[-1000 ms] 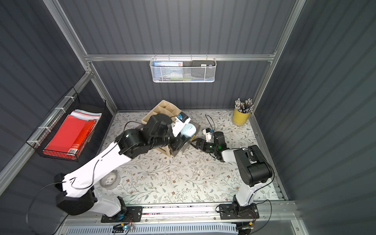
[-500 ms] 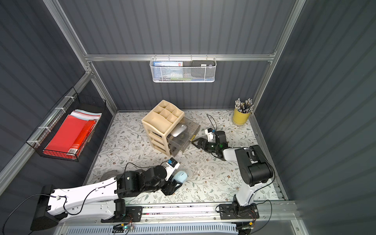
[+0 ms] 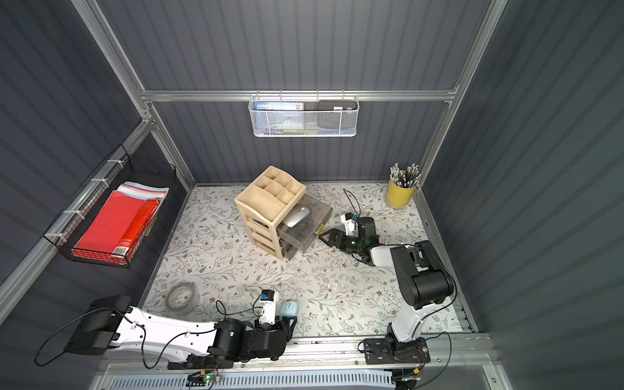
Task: Take the mice out of the drawer
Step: Place the mouse at the center of the board.
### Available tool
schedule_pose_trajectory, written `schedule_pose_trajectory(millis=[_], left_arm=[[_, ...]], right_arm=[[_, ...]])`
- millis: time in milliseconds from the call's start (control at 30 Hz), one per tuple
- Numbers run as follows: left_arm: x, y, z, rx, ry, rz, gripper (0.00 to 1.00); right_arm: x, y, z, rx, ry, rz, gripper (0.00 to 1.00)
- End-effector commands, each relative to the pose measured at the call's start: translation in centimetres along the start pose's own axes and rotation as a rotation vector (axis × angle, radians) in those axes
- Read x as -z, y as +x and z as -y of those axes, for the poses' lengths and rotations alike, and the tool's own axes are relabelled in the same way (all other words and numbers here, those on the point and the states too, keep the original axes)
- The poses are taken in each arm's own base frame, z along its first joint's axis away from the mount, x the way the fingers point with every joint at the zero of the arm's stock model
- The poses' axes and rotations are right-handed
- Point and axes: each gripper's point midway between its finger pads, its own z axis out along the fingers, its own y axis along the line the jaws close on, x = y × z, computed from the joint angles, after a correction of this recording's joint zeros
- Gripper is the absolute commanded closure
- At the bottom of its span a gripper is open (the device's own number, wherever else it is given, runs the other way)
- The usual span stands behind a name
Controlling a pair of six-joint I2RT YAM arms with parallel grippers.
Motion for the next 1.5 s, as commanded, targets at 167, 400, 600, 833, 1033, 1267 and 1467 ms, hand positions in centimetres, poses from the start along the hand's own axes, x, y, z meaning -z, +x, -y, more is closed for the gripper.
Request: schedule_pose_trajectory(millis=[167,400,600,833,1033,1267,1467], left_arm=[[0.9,-1.1,-5.4,0.195,-0.138,0.063,0.48],[0.7,-0.1,-6.4,0.140,-0.127,0.015,0.42],[-0.1,0.4,-7.2,0.088,-0.242,0.029,0.18],[0.3,-1.7,-4.6,0.023,-0.275,0.128,0.06],[2.4,-3.9,-0.9,-0.065,-0.297,0.148,0.01],[3.2,-10.0,3.3,-0.186,-0.332,0.153,0.01],[6.5,-18.7,9.5,-0.281,-0.287,0.303,0.01]], right_arm=[[0.1,0.1,0.1,0.009,-0.009,0.002,0.01],[0.0,0.2,0.2,0.008,-0.010,-0.001,0.01],[0.0,0.3,0.2,0.008,-0.012,-0.002,0.01],[-0.1,0.4,0.2,0.004,-0.016,-0.004,0.01],[-0.1,0.4,0.1,0.006,-0.023,-0.008,0.01],[-0.3,0.5,0.0,0.002,-0.036,-0.015,0.01],[-0.3,0.5,-0.2,0.005,-0.045,-0.017,0.01]])
